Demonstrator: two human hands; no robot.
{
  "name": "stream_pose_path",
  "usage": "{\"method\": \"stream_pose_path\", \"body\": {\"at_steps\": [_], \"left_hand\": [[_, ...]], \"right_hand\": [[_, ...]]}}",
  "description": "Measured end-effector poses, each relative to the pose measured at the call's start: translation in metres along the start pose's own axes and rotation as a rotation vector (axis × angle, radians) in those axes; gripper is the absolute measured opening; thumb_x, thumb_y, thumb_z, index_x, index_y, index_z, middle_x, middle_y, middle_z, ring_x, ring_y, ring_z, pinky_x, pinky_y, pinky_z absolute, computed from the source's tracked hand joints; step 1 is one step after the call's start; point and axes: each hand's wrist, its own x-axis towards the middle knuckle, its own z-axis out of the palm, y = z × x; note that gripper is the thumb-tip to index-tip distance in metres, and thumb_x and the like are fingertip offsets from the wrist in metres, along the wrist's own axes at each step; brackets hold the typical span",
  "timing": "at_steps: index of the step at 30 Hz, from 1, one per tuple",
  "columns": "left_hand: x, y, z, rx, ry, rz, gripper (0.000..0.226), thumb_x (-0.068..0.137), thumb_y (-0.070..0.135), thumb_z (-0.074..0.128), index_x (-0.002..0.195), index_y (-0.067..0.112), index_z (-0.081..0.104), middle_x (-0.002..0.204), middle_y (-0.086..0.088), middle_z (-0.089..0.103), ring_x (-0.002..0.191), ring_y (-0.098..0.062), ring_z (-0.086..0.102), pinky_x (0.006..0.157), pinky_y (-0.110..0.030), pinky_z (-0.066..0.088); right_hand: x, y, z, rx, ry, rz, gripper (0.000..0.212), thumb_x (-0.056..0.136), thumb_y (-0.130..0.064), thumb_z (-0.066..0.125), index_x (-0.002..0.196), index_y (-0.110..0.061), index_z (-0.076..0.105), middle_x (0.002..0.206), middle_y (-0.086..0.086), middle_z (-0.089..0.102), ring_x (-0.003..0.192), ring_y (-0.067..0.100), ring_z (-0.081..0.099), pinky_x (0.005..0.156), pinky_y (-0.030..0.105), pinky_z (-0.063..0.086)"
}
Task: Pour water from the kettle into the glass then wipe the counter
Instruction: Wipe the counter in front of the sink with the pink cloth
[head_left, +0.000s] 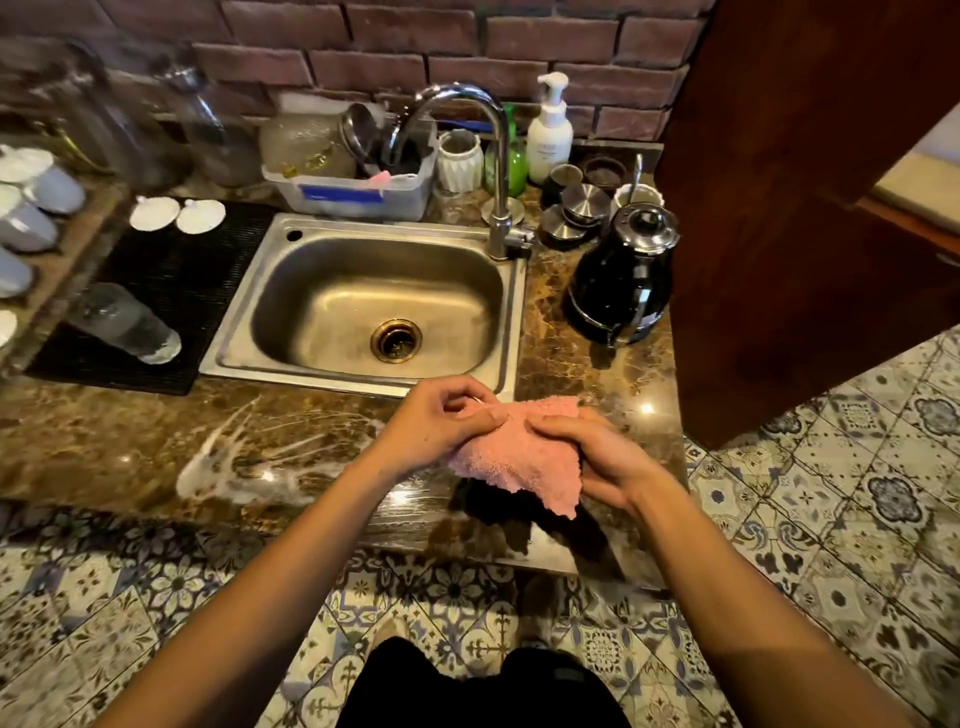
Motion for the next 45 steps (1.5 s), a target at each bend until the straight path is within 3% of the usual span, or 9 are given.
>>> {"method": "stream_pose_path", "body": {"at_steps": [4, 10, 15, 18, 22, 27, 33, 38, 45], "left_hand": [[-0.018, -0.017, -0.042, 0.041, 0.014, -0.001, 0.018, 0.086, 0.016, 0.084, 0.098, 0.005, 0.078, 0.097, -0.014, 0.078, 0.087, -0.017, 0.067, 0.084, -0.035, 0.053], [-0.042, -0.058, -0.122, 0.037, 0.02, 0.02, 0.015, 0.085, 0.01, 0.083, 0.096, 0.002, 0.077, 0.081, 0.003, 0.074, 0.076, -0.006, 0.064, 0.077, -0.026, 0.05], [-0.053, -0.085, -0.174, 0.073, -0.016, 0.054, 0.016, 0.082, 0.011, 0.086, 0.086, 0.023, 0.077, 0.081, 0.009, 0.076, 0.076, -0.001, 0.065, 0.075, -0.019, 0.052], [-0.058, -0.093, -0.19, 0.068, -0.035, 0.046, 0.015, 0.082, 0.013, 0.087, 0.086, 0.024, 0.077, 0.082, 0.01, 0.077, 0.077, 0.001, 0.066, 0.074, -0.018, 0.052], [-0.058, -0.098, -0.187, 0.107, -0.074, 0.044, 0.011, 0.083, 0.017, 0.085, 0.089, 0.022, 0.078, 0.079, 0.013, 0.075, 0.075, 0.005, 0.064, 0.075, -0.02, 0.052], [-0.058, -0.094, -0.165, 0.137, -0.13, 0.017, 0.014, 0.085, 0.027, 0.084, 0.096, 0.021, 0.078, 0.093, 0.004, 0.077, 0.086, -0.011, 0.072, 0.072, -0.029, 0.064], [-0.055, -0.085, -0.146, 0.326, -0.093, 0.104, 0.02, 0.098, 0.04, 0.066, 0.114, 0.029, 0.072, 0.104, 0.016, 0.073, 0.098, -0.003, 0.068, 0.09, -0.027, 0.054], [-0.066, -0.106, -0.165, 0.473, -0.116, 0.094, 0.042, 0.105, 0.046, 0.051, 0.137, 0.022, 0.064, 0.129, -0.001, 0.072, 0.116, -0.017, 0.064, 0.095, -0.034, 0.049], [-0.083, -0.143, -0.199, 0.795, -0.057, 0.11, 0.07, 0.101, 0.061, 0.037, 0.155, 0.017, 0.047, 0.159, -0.01, 0.052, 0.148, -0.029, 0.045, 0.118, -0.042, 0.035]], "right_hand": [[0.014, 0.018, 0.036, 0.004, 0.007, 0.026, 0.043, 0.086, -0.005, 0.066, 0.127, 0.009, 0.064, 0.113, 0.023, 0.076, 0.099, 0.028, 0.077, 0.082, 0.034, 0.063], [0.047, 0.073, 0.115, -0.011, 0.138, -0.047, 0.034, 0.105, 0.004, 0.046, 0.135, 0.015, 0.056, 0.13, 0.032, 0.066, 0.102, 0.029, 0.069, 0.091, 0.035, 0.059], [0.067, 0.111, 0.16, -0.005, 0.226, -0.036, 0.028, 0.107, 0.003, 0.042, 0.126, 0.01, 0.061, 0.09, 0.01, 0.082, 0.071, 0.011, 0.078, 0.057, 0.019, 0.059], [0.07, 0.128, 0.176, 0.032, 0.249, -0.067, 0.029, 0.107, 0.003, 0.043, 0.13, 0.008, 0.06, 0.105, 0.014, 0.08, 0.085, 0.016, 0.079, 0.069, 0.023, 0.062], [0.064, 0.138, 0.188, 0.096, 0.272, -0.11, 0.037, 0.107, 0.002, 0.038, 0.141, 0.007, 0.053, 0.137, 0.025, 0.065, 0.128, 0.032, 0.063, 0.106, 0.041, 0.052], [0.045, 0.146, 0.175, 0.142, 0.326, -0.152, 0.031, 0.106, -0.002, 0.041, 0.125, 0.003, 0.065, 0.12, 0.022, 0.075, 0.107, 0.027, 0.075, 0.098, 0.038, 0.057], [0.026, 0.143, 0.134, 0.14, 0.498, -0.189, 0.04, 0.106, -0.007, 0.045, 0.143, 0.006, 0.053, 0.143, 0.031, 0.059, 0.138, 0.043, 0.051, 0.121, 0.056, 0.034], [0.009, 0.129, 0.088, 0.062, 0.591, -0.3, 0.038, 0.108, -0.012, 0.042, 0.138, 0.004, 0.059, 0.126, 0.023, 0.073, 0.116, 0.032, 0.071, 0.098, 0.046, 0.058], [-0.005, 0.124, 0.038, -0.427, 0.721, -0.365, 0.042, 0.107, -0.032, 0.039, 0.124, -0.019, 0.075, 0.127, 0.027, 0.07, 0.111, 0.042, 0.065, 0.091, 0.052, 0.048]]}}
